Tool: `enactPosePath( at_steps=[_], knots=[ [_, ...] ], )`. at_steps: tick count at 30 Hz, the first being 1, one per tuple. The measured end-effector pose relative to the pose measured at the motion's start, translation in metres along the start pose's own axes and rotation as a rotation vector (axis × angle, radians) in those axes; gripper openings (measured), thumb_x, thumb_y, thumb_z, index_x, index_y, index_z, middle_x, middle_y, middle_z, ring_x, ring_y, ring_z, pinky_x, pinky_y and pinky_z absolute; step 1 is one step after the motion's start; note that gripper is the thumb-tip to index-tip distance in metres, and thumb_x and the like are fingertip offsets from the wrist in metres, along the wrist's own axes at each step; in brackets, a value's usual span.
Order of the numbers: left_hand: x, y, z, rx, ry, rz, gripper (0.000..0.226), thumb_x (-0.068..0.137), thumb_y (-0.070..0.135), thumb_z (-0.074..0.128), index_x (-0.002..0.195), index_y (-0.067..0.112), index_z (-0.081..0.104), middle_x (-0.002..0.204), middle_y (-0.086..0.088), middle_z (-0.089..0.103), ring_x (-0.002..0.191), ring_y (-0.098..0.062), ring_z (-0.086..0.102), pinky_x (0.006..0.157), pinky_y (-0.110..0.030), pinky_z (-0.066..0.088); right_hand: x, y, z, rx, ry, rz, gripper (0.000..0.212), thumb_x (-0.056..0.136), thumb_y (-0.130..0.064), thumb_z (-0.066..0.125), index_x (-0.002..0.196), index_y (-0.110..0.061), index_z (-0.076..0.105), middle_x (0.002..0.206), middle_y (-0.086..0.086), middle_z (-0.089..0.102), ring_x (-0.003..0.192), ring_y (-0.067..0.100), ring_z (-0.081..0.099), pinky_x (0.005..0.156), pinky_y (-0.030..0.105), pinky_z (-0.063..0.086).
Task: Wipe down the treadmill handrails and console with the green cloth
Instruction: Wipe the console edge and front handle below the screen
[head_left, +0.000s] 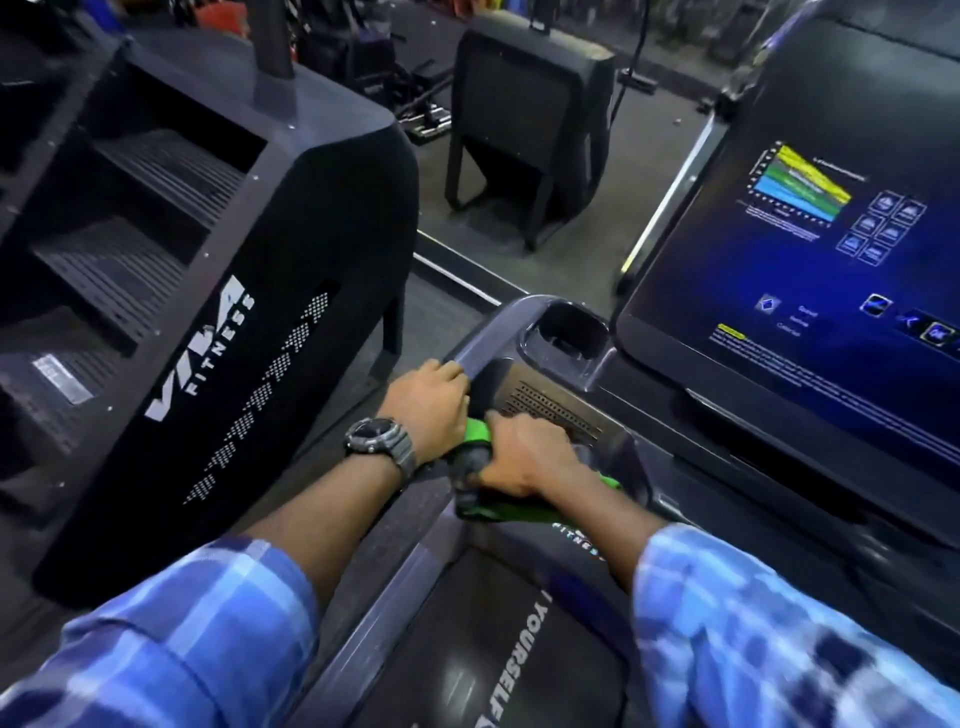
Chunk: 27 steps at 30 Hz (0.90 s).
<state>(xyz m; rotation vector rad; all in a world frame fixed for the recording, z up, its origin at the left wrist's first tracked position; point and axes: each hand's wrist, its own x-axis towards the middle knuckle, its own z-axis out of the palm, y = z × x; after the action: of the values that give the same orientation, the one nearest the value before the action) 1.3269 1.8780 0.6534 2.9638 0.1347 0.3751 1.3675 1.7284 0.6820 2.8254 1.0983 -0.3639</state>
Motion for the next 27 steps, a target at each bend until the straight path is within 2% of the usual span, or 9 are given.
enactPosePath(
  at_steps=[2,5,8,12,17,19,23,25,27],
  knots=[
    [0.002,0.004,-0.004,0.026,-0.040,-0.014,0.035,0.084,0.033,0.039,0.095,0.012,0.066,0.101,-0.006,0.061,0.093,-0.031,0.056,0.071,-0.040,0.049,0.008,-0.020,0.014,0.000,0.075,-0.028,0.067,0.067,-0.070,0.062,0.109,-0.018,0.054,0.102,0.010,0.066,0.089,0.034,0.066,0.074,0.041,0.051],
    [0.004,0.007,-0.005,0.073,-0.082,-0.016,0.027,0.088,0.030,0.050,0.106,0.014,0.061,0.114,-0.006,0.056,0.105,-0.031,0.051,0.078,-0.040,0.045,-0.012,-0.018,0.036,-0.190,0.159,-0.147,0.061,0.066,-0.047,0.073,0.114,-0.016,0.052,0.099,0.007,0.057,0.080,0.030,0.061,0.065,0.040,0.046],
    [0.008,0.009,-0.005,0.072,-0.108,-0.040,0.029,0.090,0.033,0.050,0.114,0.016,0.054,0.121,-0.005,0.053,0.112,-0.029,0.048,0.087,-0.044,0.044,-0.034,0.027,0.044,-0.281,0.309,-0.354,0.068,0.079,-0.028,0.059,0.142,-0.017,0.036,0.118,0.009,0.053,0.083,0.030,0.056,0.064,0.041,0.046],
    [0.017,0.015,-0.005,0.054,-0.137,-0.089,0.032,0.092,0.037,0.049,0.115,0.016,0.055,0.125,-0.006,0.052,0.115,-0.030,0.047,0.090,-0.045,0.042,-0.058,0.070,0.029,-0.255,0.185,-0.343,0.086,0.077,-0.042,0.052,0.153,-0.028,0.012,0.132,0.004,0.047,0.098,0.029,0.055,0.078,0.043,0.050],
    [0.027,0.017,-0.005,0.022,-0.165,-0.139,0.034,0.094,0.039,0.044,0.117,0.017,0.056,0.125,-0.004,0.053,0.114,-0.029,0.047,0.091,-0.046,0.043,-0.046,0.068,0.018,-0.096,0.231,-0.245,0.093,0.088,-0.052,0.052,0.151,-0.037,-0.015,0.112,0.003,0.054,0.094,0.029,0.057,0.078,0.046,0.049],
    [0.030,0.015,-0.006,0.000,-0.160,-0.157,0.032,0.095,0.038,0.043,0.115,0.018,0.056,0.122,-0.003,0.054,0.113,-0.029,0.048,0.090,-0.046,0.045,-0.034,0.062,0.015,-0.060,0.324,-0.238,0.085,0.091,-0.047,0.050,0.152,-0.041,-0.008,0.111,0.005,0.052,0.093,0.030,0.056,0.076,0.046,0.048],
    [0.034,0.014,-0.006,-0.008,-0.139,-0.181,0.027,0.095,0.032,0.041,0.111,0.018,0.057,0.115,-0.003,0.056,0.109,-0.030,0.051,0.085,-0.045,0.047,0.035,0.074,-0.002,-0.229,0.515,-0.235,0.057,0.090,-0.038,0.039,0.146,-0.039,0.030,0.130,0.014,0.049,0.097,0.033,0.050,0.076,0.043,0.043],
    [0.037,0.015,-0.004,-0.001,-0.130,-0.188,0.026,0.095,0.030,0.042,0.112,0.019,0.058,0.114,-0.001,0.056,0.108,-0.029,0.051,0.082,-0.044,0.048,0.074,0.085,-0.007,-0.319,0.484,-0.292,0.058,0.090,-0.038,0.032,0.147,-0.030,0.034,0.151,0.017,0.035,0.118,0.035,0.046,0.093,0.046,0.039],
    [0.042,0.016,-0.002,0.008,-0.124,-0.195,0.025,0.095,0.030,0.041,0.110,0.018,0.057,0.113,-0.002,0.056,0.106,-0.029,0.052,0.080,-0.044,0.048,0.093,0.096,0.003,-0.323,0.408,-0.377,0.067,0.090,-0.043,0.041,0.151,-0.018,0.029,0.158,0.016,0.023,0.140,0.034,0.032,0.112,0.048,0.029]
  ],
)
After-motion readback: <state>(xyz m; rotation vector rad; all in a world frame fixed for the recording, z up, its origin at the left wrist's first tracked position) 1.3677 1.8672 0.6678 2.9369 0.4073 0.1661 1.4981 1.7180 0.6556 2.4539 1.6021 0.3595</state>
